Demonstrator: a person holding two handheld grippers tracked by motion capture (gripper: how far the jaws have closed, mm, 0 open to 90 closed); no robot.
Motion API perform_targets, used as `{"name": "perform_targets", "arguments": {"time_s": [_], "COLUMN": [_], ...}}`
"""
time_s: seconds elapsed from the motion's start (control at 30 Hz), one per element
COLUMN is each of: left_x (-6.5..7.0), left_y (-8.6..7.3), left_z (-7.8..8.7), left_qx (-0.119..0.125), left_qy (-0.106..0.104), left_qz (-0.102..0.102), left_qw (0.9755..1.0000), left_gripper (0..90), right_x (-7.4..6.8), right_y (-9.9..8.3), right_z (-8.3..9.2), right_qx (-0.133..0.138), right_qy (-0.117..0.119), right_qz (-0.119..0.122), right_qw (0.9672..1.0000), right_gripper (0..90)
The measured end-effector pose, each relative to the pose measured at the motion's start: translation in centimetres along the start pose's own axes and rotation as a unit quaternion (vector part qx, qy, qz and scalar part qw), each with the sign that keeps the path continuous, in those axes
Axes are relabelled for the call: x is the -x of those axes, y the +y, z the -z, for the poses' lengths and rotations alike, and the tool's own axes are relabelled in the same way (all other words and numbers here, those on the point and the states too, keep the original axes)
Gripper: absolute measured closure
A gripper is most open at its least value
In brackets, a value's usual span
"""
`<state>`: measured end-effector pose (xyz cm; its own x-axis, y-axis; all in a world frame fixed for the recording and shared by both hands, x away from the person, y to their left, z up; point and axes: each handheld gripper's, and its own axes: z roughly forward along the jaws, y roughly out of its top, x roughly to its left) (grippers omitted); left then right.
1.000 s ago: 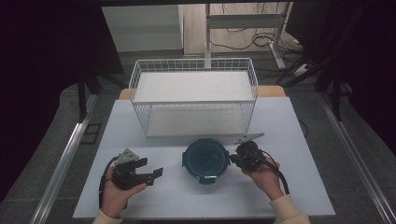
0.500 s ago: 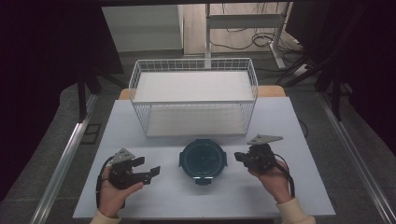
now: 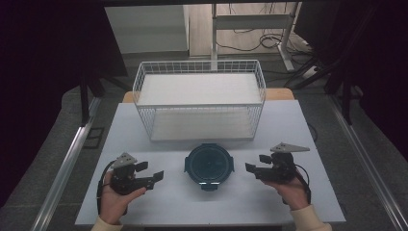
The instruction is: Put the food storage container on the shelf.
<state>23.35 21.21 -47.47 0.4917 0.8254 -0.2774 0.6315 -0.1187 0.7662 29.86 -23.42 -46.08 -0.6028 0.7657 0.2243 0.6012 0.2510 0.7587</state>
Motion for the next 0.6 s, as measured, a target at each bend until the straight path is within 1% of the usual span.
{"name": "perform_targets", "arguments": {"time_s": [0.07, 0.1, 0.2, 0.23, 0.27, 0.3, 0.4, 0.47, 0.5, 0.57, 0.6], "left_x": [0.1, 0.2, 0.4, 0.4, 0.4, 0.4, 0.4, 0.5, 0.7, 0.9, 1.0], "left_y": [0.0, 0.2, 0.3, 0.3, 0.4, 0.6, 0.9, 1.2, 1.6, 1.8, 2.0], "left_z": [0.0, -0.1, -0.4, -0.4, -0.6, -0.8, -0.8, -0.8, -0.9, -0.9, -1.0], "left_qx": [0.002, 0.000, -0.007, -0.007, -0.010, -0.018, -0.020, -0.021, -0.020, -0.019, -0.019], "left_qy": [-0.001, -0.002, 0.001, 0.001, 0.002, -0.002, -0.006, -0.014, -0.023, -0.027, -0.031], "left_qz": [0.000, 0.001, 0.006, 0.006, 0.011, 0.023, 0.029, 0.035, 0.039, 0.041, 0.043], "left_qw": [1.0000, 1.0000, 1.0000, 1.0000, 0.9999, 0.9996, 0.9994, 0.9991, 0.9988, 0.9986, 0.9984], "left_gripper": [22.9, 22.7, 21.4, 20.8, 20.2, 19.7, 19.5, 19.5, 19.3, 19.1, 18.8], "right_x": [0.0, 0.0, 0.0, 0.0, -0.1, -0.1, -0.3, -0.5, -0.7, -0.8, -1.3], "right_y": [0.0, 0.0, 0.0, 0.0, 0.0, 0.0, 0.1, 0.3, 0.4, 0.5, 0.8], "right_z": [0.0, 0.0, 0.1, 0.1, 0.1, 0.1, 0.0, 0.0, -0.1, -0.2, -0.6], "right_qx": [0.000, 0.000, 0.003, 0.003, 0.008, 0.011, 0.012, 0.012, 0.012, 0.011, 0.006], "right_qy": [0.003, 0.011, 0.019, 0.019, 0.017, 0.016, 0.019, 0.020, 0.027, 0.030, 0.037], "right_qz": [-0.003, -0.007, -0.008, -0.008, -0.011, -0.010, -0.010, -0.008, -0.010, -0.010, -0.005], "right_qw": [1.0000, 0.9999, 0.9998, 0.9998, 0.9998, 0.9998, 0.9997, 0.9997, 0.9995, 0.9994, 0.9993], "right_gripper": [26.7, 26.0, 25.2, 25.2, 25.2, 25.2, 25.2, 25.0, 24.7, 24.5, 23.4]}}
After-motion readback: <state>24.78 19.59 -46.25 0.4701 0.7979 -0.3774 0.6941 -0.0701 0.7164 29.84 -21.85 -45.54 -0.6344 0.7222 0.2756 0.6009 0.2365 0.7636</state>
